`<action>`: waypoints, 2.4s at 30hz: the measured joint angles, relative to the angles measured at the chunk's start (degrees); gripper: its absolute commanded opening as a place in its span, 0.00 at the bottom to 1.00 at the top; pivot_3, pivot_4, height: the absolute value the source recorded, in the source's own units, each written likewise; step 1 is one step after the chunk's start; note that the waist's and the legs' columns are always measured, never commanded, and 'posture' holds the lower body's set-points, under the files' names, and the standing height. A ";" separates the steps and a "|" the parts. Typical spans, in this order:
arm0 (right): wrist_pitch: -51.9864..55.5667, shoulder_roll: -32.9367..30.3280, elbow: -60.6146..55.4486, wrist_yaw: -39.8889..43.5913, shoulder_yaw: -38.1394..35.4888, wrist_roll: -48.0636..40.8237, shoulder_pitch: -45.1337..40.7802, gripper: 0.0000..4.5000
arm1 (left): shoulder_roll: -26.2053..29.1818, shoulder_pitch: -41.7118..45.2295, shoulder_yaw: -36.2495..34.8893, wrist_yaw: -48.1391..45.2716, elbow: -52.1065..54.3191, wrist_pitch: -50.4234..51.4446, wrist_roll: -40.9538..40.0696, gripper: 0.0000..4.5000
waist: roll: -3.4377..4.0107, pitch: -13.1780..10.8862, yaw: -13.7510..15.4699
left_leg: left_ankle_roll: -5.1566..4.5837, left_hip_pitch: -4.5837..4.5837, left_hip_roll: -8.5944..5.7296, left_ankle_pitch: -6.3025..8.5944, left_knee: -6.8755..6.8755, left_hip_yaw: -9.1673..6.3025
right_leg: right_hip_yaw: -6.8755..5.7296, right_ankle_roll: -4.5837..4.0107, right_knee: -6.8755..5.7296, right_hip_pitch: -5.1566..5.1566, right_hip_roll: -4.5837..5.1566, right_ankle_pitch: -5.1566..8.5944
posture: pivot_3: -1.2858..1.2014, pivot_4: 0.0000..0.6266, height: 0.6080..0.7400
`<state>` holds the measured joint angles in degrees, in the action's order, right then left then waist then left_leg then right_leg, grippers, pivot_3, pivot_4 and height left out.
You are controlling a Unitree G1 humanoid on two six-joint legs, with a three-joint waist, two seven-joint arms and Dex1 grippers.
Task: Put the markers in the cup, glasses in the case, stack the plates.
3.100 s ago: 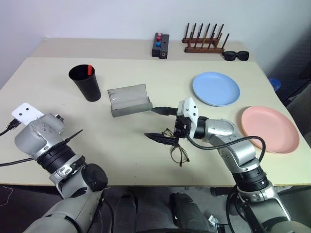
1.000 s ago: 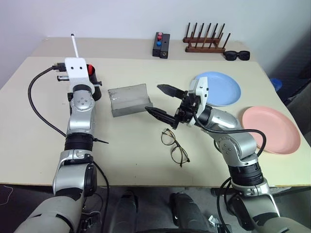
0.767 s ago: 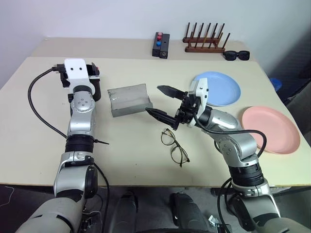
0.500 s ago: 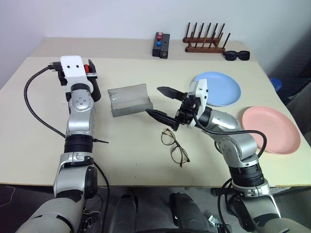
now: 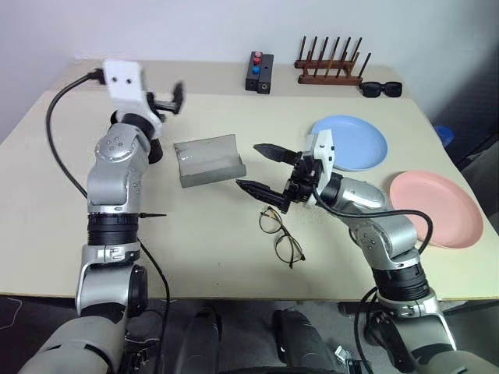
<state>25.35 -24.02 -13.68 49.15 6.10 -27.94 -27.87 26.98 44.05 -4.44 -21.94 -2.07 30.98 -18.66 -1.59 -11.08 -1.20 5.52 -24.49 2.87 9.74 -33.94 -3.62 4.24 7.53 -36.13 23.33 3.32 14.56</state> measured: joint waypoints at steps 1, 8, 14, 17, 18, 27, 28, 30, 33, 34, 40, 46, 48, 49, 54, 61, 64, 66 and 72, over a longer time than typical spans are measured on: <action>0.34 -2.88 -0.29 1.68 0.05 0.21 0.77 1.00 | 2.57 -1.00 2.46 -3.43 2.21 4.46 -0.88 0.99 | 0.07 -0.02 -0.08 | -0.01 0.03 0.00 0.00 0.00 0.00 | 0.01 -0.02 -0.02 0.00 0.00 0.02 | 0.52 0.24 1.00; 2.53 -15.90 -4.29 8.74 -0.26 0.53 5.35 1.00 | 11.69 -3.26 9.78 -15.63 -1.23 17.88 -1.02 0.99 | 0.12 -0.06 -1.23 | -0.07 -0.01 0.03 0.03 -0.02 0.00 | 0.02 -0.23 0.02 0.04 -0.03 0.16 | 0.52 0.24 1.00; 5.30 -20.75 -10.74 10.28 -1.39 -0.58 10.80 1.00 | 14.99 -3.56 14.00 -25.98 -5.91 17.87 -0.32 0.99 | 0.11 -0.06 -1.21 | -0.09 -0.05 0.03 0.04 -0.04 0.01 | 0.04 -0.28 0.02 0.08 -0.01 0.19 | 0.52 0.24 1.00; 6.36 -21.79 -12.77 10.17 -2.66 -1.60 12.08 1.00 | 16.38 -3.27 17.25 -30.82 -7.88 16.05 1.45 0.99 | 0.11 -0.06 -1.19 | -0.09 -0.04 0.03 0.04 -0.07 0.02 | 0.04 -0.38 0.02 0.08 0.00 0.24 | 0.52 0.24 1.00; 7.03 -22.23 -13.72 9.84 -3.05 -1.83 12.46 1.00 | 16.61 -2.67 18.23 -32.34 -8.90 15.02 2.29 0.99 | 0.11 -0.06 -1.18 | -0.09 -0.04 0.03 0.04 -0.07 0.02 | 0.04 -0.39 0.02 0.08 0.01 0.24 | 0.52 0.24 1.00; 6.12 -20.85 -14.42 3.59 -9.21 -1.42 15.79 1.00 | 15.58 2.37 22.24 -39.52 -19.65 6.41 9.09 0.46 | 0.10 -0.05 -1.24 | -0.12 -0.04 0.03 0.06 -0.08 0.05 | 0.05 -0.40 0.01 0.08 0.02 0.25 | 0.52 0.24 1.00; 6.11 -19.91 -13.89 2.36 -9.80 -1.43 15.79 1.00 | 15.22 2.37 22.24 -39.89 -20.35 5.75 9.49 0.33 | 0.10 -0.05 -1.23 | -0.12 -0.05 0.03 0.06 -0.08 0.05 | 0.05 -0.40 0.01 0.09 0.02 0.25 | 0.52 0.24 1.00; 6.43 -19.03 -13.31 0.60 -10.60 -1.65 15.82 1.00 | 14.79 2.24 22.24 -40.64 -20.89 4.47 10.04 0.10 | 0.10 -0.05 -1.16 | -0.12 -0.09 0.03 0.06 -0.08 0.05 | 0.05 -0.39 0.00 0.10 0.02 0.24 | 0.52 0.24 1.00; 6.54 -18.73 -13.18 -0.59 -11.86 -1.86 16.23 1.00 | 14.60 1.65 22.18 -42.28 -20.65 1.27 10.80 0.01 | 0.10 -0.05 -1.05 | -0.12 -0.10 0.02 0.06 -0.09 0.05 | 0.05 -0.39 0.00 0.09 0.02 0.24 | 0.52 0.24 1.00; 6.53 -18.73 -13.18 -0.70 -12.01 -1.91 16.56 1.00 | 14.59 1.24 22.18 -42.65 -20.66 0.13 11.16 0.01 | 0.10 -0.05 -1.04 | -0.13 -0.09 0.02 0.05 -0.10 0.05 | 0.05 -0.39 0.00 0.09 0.02 0.24 | 0.52 0.24 1.00; 6.16 -18.83 -12.94 -0.33 -12.31 -2.11 18.29 1.00 | 19.16 -3.80 21.04 -48.17 -14.95 -3.54 11.09 0.01 | 0.11 -0.05 -1.52 | -0.21 -0.07 0.05 0.10 -0.07 0.11 | 0.11 -0.39 -0.01 0.13 0.01 0.24 | 0.52 0.24 1.00; 7.60 -18.98 -13.93 0.95 -10.52 -2.79 17.70 1.00 | 28.58 -16.49 18.10 -55.79 2.55 -1.51 6.18 0.01 | 0.13 -0.06 -1.31 | -0.22 -0.05 0.07 0.12 -0.09 0.14 | 0.13 -0.43 -0.02 0.11 0.04 0.27 | 0.52 0.24 1.00; 10.10 -19.18 -14.74 0.66 -7.33 -2.61 17.50 1.00 | 30.76 -20.65 17.17 -57.42 8.38 -1.63 4.85 0.01 | 0.13 -0.06 -1.21 | -0.22 -0.05 0.07 0.12 -0.10 0.16 | 0.13 -0.47 -0.01 0.12 0.07 0.29 | 0.52 0.24 1.00; 11.43 -19.06 -14.97 0.03 -5.66 -2.46 17.26 1.00 | 31.27 -22.11 16.92 -57.65 10.23 -1.68 4.38 0.01 | 0.13 -0.06 -1.05 | -0.22 -0.05 0.07 0.12 -0.14 0.16 | 0.13 -0.48 -0.02 0.11 0.08 0.29 | 0.52 0.24 1.00; 23.80 -16.70 -15.37 -7.31 -0.66 -2.69 14.52 1.00 | 32.92 -28.63 15.23 -57.34 16.18 -4.03 3.83 0.07 | 0.13 -0.06 -1.03 | -0.22 -0.06 0.05 0.12 -0.19 0.22 | 0.13 -0.57 0.02 0.13 0.17 0.29 | 0.52 0.24 1.00; 35.59 -11.83 -15.29 -14.52 -0.19 -4.10 10.07 1.00 | 30.36 -29.73 14.17 -52.90 17.68 -4.11 3.42 0.76 | 0.13 -0.06 -1.03 | -0.23 -0.09 0.05 0.13 -0.20 0.23 | 0.12 -0.57 0.00 0.17 0.15 0.29 | 0.52 0.24 1.00; 38.74 -10.83 -15.18 -16.34 -0.63 -4.68 9.12 1.00 | 29.72 -29.60 13.41 -50.24 17.29 -4.23 3.59 0.76 | 0.13 -0.06 -1.08 | -0.26 -0.10 0.05 0.14 -0.17 0.22 | 0.11 -0.56 0.00 0.18 0.13 0.30 | 0.52 0.24 1.00; 40.31 -10.79 -15.15 -16.96 -0.71 -4.92 9.08 1.00 | 29.65 -29.82 11.79 -49.38 17.43 -4.18 2.99 0.76 | 0.13 -0.06 -1.13 | -0.28 -0.10 0.05 0.15 -0.17 0.22 | 0.12 -0.56 0.00 0.19 0.13 0.30 | 0.52 0.24 1.00; 44.69 -9.08 -15.18 -19.37 -1.00 -5.76 8.82 0.88 | 29.09 -33.80 6.86 -45.91 19.89 -4.03 1.56 0.77 | 0.13 -0.06 -1.30 | -0.29 -0.10 0.06 0.15 -0.17 0.23 | 0.12 -0.55 -0.01 0.19 0.12 0.30 | 0.52 0.24 1.00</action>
<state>70.05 -33.10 -28.85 29.78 5.11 -33.70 -19.05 56.07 10.25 2.42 -67.85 17.82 26.96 -17.10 -1.46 -11.14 -2.50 5.23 -24.59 2.93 9.90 -34.10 -3.40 4.36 6.97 -36.14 23.52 3.45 14.86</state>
